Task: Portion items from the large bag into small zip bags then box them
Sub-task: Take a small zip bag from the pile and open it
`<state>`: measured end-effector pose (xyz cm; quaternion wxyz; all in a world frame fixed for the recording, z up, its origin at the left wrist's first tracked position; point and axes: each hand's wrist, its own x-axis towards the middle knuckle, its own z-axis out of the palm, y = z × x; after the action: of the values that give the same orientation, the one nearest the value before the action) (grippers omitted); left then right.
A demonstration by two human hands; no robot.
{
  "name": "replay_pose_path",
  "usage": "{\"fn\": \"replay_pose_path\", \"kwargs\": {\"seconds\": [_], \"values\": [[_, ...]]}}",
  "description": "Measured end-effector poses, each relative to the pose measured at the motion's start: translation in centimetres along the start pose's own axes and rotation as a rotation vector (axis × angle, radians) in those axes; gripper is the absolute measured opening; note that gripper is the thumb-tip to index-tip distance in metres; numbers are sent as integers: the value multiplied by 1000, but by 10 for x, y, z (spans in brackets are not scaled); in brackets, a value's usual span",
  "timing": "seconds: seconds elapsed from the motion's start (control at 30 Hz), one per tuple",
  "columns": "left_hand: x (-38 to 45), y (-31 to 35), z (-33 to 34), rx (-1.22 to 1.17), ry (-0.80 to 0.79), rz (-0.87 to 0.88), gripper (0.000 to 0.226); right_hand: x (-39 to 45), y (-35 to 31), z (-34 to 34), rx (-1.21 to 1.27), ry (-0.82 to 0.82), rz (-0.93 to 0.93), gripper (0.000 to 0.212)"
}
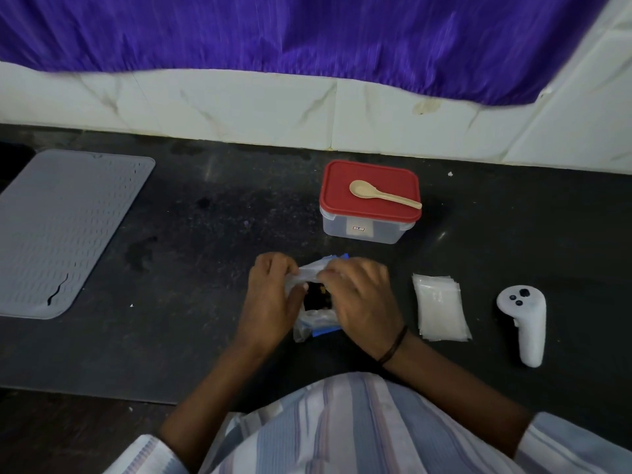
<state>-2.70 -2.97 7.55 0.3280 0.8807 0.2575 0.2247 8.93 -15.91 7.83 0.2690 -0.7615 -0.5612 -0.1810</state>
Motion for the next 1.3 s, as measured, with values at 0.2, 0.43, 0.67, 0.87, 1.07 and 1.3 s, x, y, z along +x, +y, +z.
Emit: {"fn": "replay_pose_path", "kwargs": {"seconds": [0.2,0.43,0.67,0.87,1.07,1.3], "values": [[10,16,-2,339,-147,58,19,6,-9,0,-111,-367,-57,21],[15,28,-5,442,-304,-109,43,8,-9,-9,-162,-658,59,18],[31,3,-27,53,-557,-171,49,6,3,-26,-124,-816,123,63],[17,5,-18,13,-421,-199,38,-4,4,-30,-8,-819,104,72],[7,20,-5,344,-200,60,34,-3,3,-27,25,-727,110,43],[16,6,-7,291,-354,101,38,-1,9,-13,-110,-630,77,13]]}}
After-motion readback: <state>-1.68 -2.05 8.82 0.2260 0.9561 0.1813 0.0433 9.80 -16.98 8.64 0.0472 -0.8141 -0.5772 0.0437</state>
